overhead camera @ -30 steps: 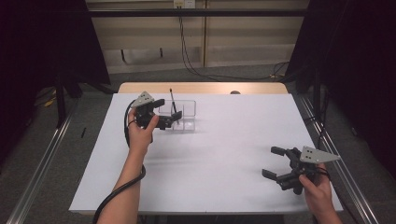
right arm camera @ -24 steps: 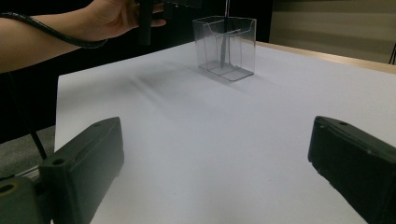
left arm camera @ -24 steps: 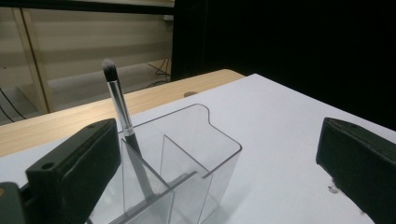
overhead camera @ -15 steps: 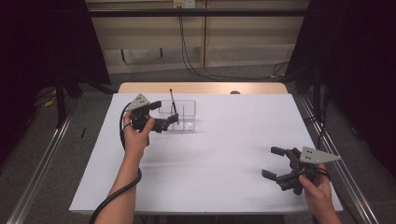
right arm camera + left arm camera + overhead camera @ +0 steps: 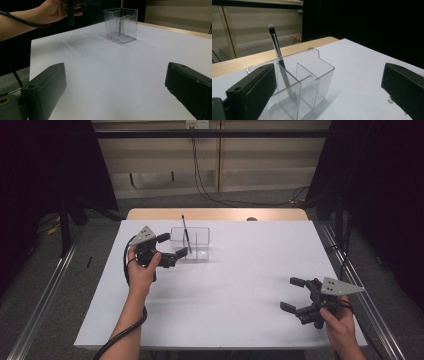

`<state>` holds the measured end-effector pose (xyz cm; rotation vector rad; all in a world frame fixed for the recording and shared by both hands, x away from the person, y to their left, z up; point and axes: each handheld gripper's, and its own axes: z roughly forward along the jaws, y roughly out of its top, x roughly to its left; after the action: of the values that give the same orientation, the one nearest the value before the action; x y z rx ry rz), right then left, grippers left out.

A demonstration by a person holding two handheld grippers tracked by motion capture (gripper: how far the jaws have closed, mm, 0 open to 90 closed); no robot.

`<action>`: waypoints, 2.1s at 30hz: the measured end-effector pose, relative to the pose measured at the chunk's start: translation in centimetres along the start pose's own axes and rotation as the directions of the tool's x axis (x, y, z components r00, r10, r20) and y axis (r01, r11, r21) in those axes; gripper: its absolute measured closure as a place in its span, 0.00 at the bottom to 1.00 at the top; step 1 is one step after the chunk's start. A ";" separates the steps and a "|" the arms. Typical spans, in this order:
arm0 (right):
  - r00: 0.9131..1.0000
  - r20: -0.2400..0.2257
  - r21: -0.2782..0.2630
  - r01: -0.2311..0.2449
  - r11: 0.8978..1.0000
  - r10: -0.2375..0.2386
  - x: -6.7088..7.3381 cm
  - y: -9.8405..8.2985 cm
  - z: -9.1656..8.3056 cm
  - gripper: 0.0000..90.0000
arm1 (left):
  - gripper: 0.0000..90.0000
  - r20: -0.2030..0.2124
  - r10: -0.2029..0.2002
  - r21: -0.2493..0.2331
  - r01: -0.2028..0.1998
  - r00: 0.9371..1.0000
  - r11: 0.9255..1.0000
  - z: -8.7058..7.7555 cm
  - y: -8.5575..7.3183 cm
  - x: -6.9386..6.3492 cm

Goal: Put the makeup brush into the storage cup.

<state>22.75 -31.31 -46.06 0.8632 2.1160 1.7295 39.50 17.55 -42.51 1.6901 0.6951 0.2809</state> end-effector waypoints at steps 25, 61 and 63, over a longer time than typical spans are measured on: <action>1.000 0.004 0.003 -0.001 1.000 0.001 0.1 -0.1 0.0 0.03 | 0.00 0.027 0.005 0.001 -0.005 1.000 1.000 -2.7 -2.5 -1.0; 1.000 0.011 0.006 0.006 1.000 -0.006 0.1 0.0 0.1 0.03 | 0.00 0.054 0.051 0.022 -0.052 0.997 0.998 -6.0 -3.9 -1.9; 1.000 0.010 0.007 0.005 1.000 -0.005 0.1 0.0 0.1 0.03 | 0.00 0.057 0.055 0.021 -0.057 0.997 0.998 -6.2 -3.9 -1.9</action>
<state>22.70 -31.17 -46.10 0.8658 2.1173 1.7120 33.54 21.79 -44.36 1.7344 0.6115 0.2645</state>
